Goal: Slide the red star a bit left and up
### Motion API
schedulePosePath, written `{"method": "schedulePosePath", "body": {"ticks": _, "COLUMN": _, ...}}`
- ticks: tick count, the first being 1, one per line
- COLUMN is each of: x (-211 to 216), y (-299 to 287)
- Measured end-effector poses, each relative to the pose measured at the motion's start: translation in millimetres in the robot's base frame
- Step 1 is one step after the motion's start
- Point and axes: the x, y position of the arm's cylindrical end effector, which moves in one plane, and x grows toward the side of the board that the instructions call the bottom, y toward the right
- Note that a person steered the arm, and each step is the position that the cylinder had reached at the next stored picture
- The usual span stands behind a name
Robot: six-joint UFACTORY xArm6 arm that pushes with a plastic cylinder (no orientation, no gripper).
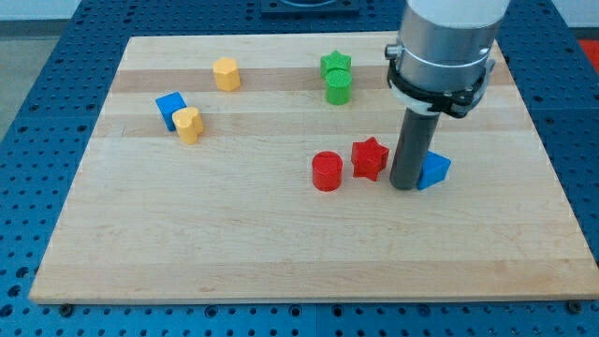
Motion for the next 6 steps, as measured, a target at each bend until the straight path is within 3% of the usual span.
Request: {"method": "schedulePosePath", "body": {"ticks": 6, "x": -38, "y": -49}}
